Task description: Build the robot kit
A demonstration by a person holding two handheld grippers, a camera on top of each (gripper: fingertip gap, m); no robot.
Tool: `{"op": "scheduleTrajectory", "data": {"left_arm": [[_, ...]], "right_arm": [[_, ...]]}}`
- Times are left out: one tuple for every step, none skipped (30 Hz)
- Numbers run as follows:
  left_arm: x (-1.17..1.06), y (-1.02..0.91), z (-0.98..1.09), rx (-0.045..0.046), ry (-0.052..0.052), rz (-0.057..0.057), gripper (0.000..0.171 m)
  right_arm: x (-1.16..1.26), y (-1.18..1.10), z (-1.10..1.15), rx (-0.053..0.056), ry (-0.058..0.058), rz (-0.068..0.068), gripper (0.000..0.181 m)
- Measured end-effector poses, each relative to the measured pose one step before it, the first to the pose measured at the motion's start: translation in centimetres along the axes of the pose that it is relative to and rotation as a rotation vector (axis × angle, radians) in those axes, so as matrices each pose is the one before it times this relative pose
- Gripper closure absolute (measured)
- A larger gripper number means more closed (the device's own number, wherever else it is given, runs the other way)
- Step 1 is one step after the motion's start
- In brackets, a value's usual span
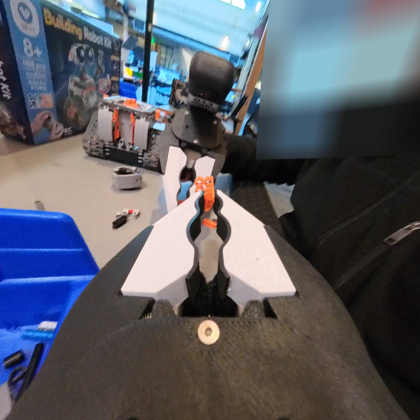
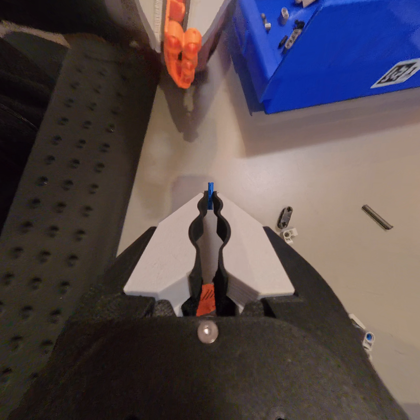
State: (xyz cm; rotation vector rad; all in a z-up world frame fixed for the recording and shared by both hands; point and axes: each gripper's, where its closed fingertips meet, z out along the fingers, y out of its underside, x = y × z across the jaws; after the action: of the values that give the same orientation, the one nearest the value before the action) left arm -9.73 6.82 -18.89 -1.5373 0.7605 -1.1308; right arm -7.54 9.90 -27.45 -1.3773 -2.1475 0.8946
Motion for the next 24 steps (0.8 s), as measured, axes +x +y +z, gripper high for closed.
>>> {"op": "scheduleTrajectory", "data": {"left_arm": [[0.196,-0.444,-0.125,0.03199,0.0235,-0.0206,0.167],[0.167,-0.395,-0.1,0.02908,0.0186,-0.0152,0.167],[0.239,-0.29,-0.051,0.02222,0.0214,-0.013,0.167],[0.205,-0.204,-0.018,0.01612,0.0165,-0.0087,0.167],[0.125,-0.192,-0.008,0.01475,0.0111,-0.0066,0.168],[0.138,-0.167,-0.002,0.01277,0.0134,-0.0089,0.168],[0.176,-0.17,-0.006,0.01379,0.0166,-0.0103,0.168],[0.092,-0.198,-0.024,0.01576,0.0121,-0.0087,0.168],[0.045,-0.2,-0.033,0.01488,0.01,-0.0101,0.168],[0.102,-0.201,-0.027,0.01509,0.0135,-0.0097,0.168],[0.134,-0.189,-0.03,0.01372,0.015,-0.0088,0.168],[0.081,-0.152,-0.009,0.01112,0.0106,-0.0082,0.167],[0.05,-0.082,-0.003,0.00717,0.0078,-0.007,0.168],[-0.01,-0.022,0.018,0.00356,0.0035,-0.0042,0.168],[0.015,-0.01,0.016,0.00259,0.0033,-0.0016,0.168],[0.034,0.029,0.026,0.0001,0.0033,-0.0019,0.168],[-0.005,0.041,0.018,-0.0014,0.0011,-0.0002,0.168],[0.054,0.002,0.015,0.00114,0.0041,-0.0016,0.168],[0.044,-0.05,-0.009,0.00419,0.0052,-0.0041,0.168],[0.019,-0.037,-0.005,0.00353,0.0037,-0.0032,0.168],[-0.008,-0.025,-0.019,0.00279,0.0028,-0.0032,0.168],[0.023,-0.049,-0.033,0.00358,0.0042,-0.0033,0.168],[0.053,-0.058,-0.038,0.00459,0.0062,-0.0042,0.168],[0.047,-0.054,-0.033,0.00351,0.005,-0.0033,0.168]], "right_arm": [[-0.187,-0.488,-0.223,0.0252,-0.0116,0.0095,0.18],[-0.119,-0.443,-0.23,0.0212,-0.0069,0.0074,0.18],[-0.123,-0.406,-0.226,0.019,-0.006,0.0049,0.18],[-0.117,-0.374,-0.211,0.0179,-0.0055,0.0046,0.18],[-0.1,-0.341,-0.207,0.0162,-0.0045,0.0039,0.18],[-0.089,-0.302,-0.176,0.0143,-0.0041,0.0029,0.18],[-0.09,-0.281,-0.17,0.0125,-0.004,0.0025,0.18],[-0.072,-0.236,-0.159,0.0107,-0.0025,0.0014,0.18],[-0.051,-0.198,-0.135,0.0084,-0.0009,0.0003,0.18],[-0.038,-0.177,-0.135,0.0074,0.0,0.0004,0.18],[-0.035,-0.166,-0.119,0.0075,-0.0005,0.001,0.18],[-0.051,-0.18,-0.107,0.008,-0.0017,0.0014,0.18],[-0.033,-0.156,-0.098,0.0071,-0.0014,0.0013,0.18],[-0.037,-0.16,-0.098,0.0075,-0.0011,0.0008,0.18],[-0.029,-0.158,-0.089,0.0079,-0.0006,0.0005,0.18],[-0.035,-0.171,-0.09,0.008,-0.0004,0.0004,0.18],[-0.033,-0.156,-0.086,0.0072,-0.001,0.001,0.18],[-0.02,-0.159,-0.081,0.0073,0.0002,0.0002,0.18],[-0.028,-0.161,-0.078,0.0072,0.0,-0.0003,0.18],[-0.041,-0.134,-0.059,0.0056,-0.0007,0.0001,0.18],[-0.034,-0.106,-0.06,0.0041,0.0,-0.0007,0.18],[-0.016,-0.086,-0.046,0.0035,0.0009,-0.0009,0.18],[-0.009,-0.079,-0.061,0.0035,0.0006,-0.0004,0.18],[-0.011,-0.08,-0.046,0.0038,0.0002,-0.0001,0.18]]}}
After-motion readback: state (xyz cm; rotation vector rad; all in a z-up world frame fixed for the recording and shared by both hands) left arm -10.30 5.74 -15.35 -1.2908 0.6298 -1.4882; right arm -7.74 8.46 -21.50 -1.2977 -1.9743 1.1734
